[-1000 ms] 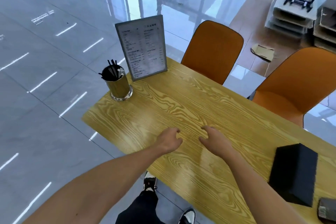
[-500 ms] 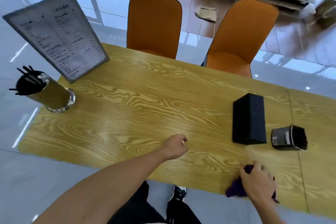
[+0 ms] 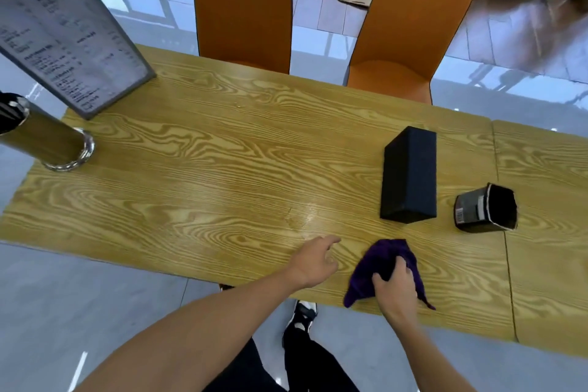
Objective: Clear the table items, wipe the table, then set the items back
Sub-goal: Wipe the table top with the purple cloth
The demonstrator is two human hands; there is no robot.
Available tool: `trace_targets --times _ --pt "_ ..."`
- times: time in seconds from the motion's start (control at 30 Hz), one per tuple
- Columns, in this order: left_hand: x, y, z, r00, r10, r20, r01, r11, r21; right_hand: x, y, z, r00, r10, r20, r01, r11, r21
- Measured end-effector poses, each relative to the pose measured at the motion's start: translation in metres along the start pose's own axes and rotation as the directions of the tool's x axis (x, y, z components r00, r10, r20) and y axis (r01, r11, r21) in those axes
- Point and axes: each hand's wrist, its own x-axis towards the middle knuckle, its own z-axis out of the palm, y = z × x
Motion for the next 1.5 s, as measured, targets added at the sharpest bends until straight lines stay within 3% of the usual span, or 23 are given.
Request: trace_targets --times 0.1,0.27,0.47,0.57,0.9,1.13,1.23,1.4,1.5 --pt "0.001 -0.003 0.003 0.995 0.072 -0.063 -0.069 0.996 0.053 0.005 -0.024 0.013 0.991 -0.127 0.032 0.129 0.988 -0.089" --pt "0.019 -0.014 -0.022 0.956 0.236 -0.172 -0.175 0.935 0.309 0.019 -0.063 0.033 0.944 -0.316 0.098 0.33 0.919 -0.214" --pt "0.046 -0.037 -0.065 0.939 0.333 -0.09 -0.236 0.81 0.537 0.027 -0.113 0.063 0.843 -0.512 0.164 0.536 0.781 -0.32" --pt "0.045 -0.051 -0.086 0.943 0.314 -0.107 -0.217 0.828 0.516 0.025 -0.136 0.08 0.796 -0.567 0.212 0.605 0.735 -0.306" --pt "-0.022 -0.139 -0.135 0.888 0.192 -0.418 -0.007 0.915 0.404 -0.019 -0.191 0.142 0.574 -0.719 0.392 0.819 0.492 -0.297" --pt "-0.009 -0.136 -0.141 0.918 0.178 -0.355 -0.034 0.926 0.377 0.005 -0.2 0.134 0.463 -0.782 0.416 0.866 0.3 -0.399" --pt "0.002 -0.125 -0.14 0.923 0.155 -0.351 -0.01 0.923 0.384 0.019 -0.205 0.121 0.48 -0.736 0.478 0.868 0.321 -0.379" --pt "0.008 -0.102 -0.115 0.922 0.126 -0.366 0.023 0.926 0.377 0.025 -0.183 0.105 0.48 -0.749 0.456 0.862 0.308 -0.403" --pt "0.006 -0.086 -0.091 0.937 0.157 -0.312 -0.009 0.903 0.429 0.021 -0.151 0.091 0.504 -0.751 0.427 0.852 0.353 -0.386"
